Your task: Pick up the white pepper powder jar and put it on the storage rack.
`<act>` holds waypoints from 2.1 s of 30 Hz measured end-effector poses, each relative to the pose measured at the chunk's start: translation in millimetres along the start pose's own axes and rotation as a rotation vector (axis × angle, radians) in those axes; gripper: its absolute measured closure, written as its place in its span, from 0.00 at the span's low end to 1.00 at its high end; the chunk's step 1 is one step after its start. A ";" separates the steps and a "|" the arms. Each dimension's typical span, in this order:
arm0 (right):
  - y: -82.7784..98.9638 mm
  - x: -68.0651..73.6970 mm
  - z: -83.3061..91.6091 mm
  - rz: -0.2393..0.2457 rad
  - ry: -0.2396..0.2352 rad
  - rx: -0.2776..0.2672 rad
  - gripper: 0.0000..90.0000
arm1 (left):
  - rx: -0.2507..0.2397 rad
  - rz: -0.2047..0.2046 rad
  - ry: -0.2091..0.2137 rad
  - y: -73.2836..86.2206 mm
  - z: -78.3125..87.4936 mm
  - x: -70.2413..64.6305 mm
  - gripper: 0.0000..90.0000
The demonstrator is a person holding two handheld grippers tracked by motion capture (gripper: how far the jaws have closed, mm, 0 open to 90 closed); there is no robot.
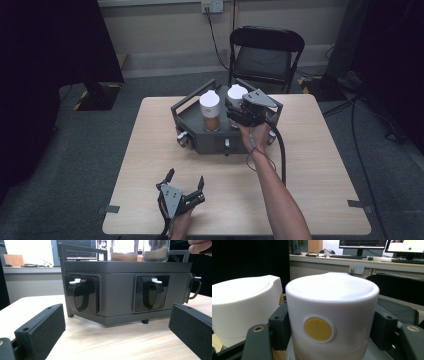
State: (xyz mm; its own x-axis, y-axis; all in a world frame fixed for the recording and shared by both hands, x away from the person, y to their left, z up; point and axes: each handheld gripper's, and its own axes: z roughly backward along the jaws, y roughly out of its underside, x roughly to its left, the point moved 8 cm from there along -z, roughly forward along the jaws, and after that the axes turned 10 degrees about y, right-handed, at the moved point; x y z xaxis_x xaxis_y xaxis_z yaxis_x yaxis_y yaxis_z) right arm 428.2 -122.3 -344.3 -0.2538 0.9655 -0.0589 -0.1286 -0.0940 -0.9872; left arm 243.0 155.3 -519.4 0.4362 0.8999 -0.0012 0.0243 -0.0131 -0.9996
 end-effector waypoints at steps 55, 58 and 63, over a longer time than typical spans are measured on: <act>19.1 3.7 0.9 -0.005 0.024 -0.033 0.23 | 0.000 0.000 0.000 0.0 0.1 0.0 0.00; 21.7 5.5 1.1 -0.015 0.034 -0.050 0.14 | 0.000 0.000 0.000 0.0 0.1 0.0 0.00; 24.8 7.3 1.1 -0.022 0.074 -0.086 0.00 | 0.000 0.000 0.000 0.0 0.1 0.0 0.00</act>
State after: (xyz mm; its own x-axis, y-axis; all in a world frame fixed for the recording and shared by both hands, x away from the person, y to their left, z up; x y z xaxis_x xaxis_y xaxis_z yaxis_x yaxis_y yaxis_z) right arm 422.2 -117.9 -369.0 -0.1796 0.9827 -0.0452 -0.0500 -0.0550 -0.9972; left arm 242.9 155.4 -519.4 0.4364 0.8998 -0.0012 0.0244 -0.0131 -0.9996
